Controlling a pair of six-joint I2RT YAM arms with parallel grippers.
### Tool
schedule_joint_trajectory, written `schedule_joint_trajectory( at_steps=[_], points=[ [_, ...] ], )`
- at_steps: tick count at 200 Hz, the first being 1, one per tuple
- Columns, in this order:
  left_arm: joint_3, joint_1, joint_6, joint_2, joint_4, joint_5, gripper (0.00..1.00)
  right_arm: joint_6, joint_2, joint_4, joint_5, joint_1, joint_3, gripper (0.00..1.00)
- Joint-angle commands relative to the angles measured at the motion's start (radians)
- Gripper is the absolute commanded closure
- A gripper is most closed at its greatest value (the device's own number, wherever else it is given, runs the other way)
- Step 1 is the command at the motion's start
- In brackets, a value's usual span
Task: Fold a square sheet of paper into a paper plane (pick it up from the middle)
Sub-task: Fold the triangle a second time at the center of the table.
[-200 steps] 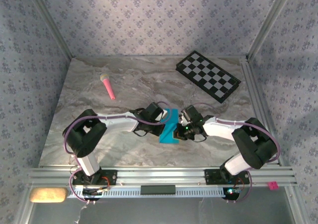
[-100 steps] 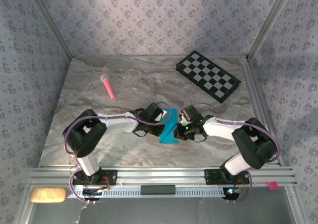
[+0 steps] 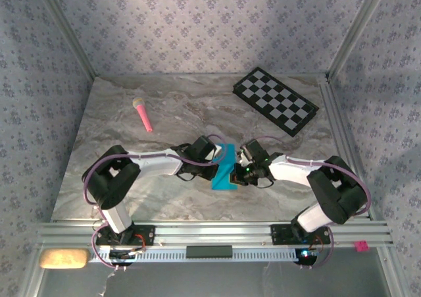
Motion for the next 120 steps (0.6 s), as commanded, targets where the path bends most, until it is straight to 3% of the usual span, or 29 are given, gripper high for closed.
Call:
schedule_joint_trajectory(
  at_steps=[1,120],
  points=[
    [0.01,0.006,-0.01,0.022,-0.015,-0.012,0.98,-0.016,0.019,-0.059,0.057,-0.008,-0.001,0.98],
    [-0.025,0.007,-0.019,-0.035,0.025,-0.039,0.98,-0.019,0.019,-0.062,0.058,-0.009,-0.002,0.98]
  ],
)
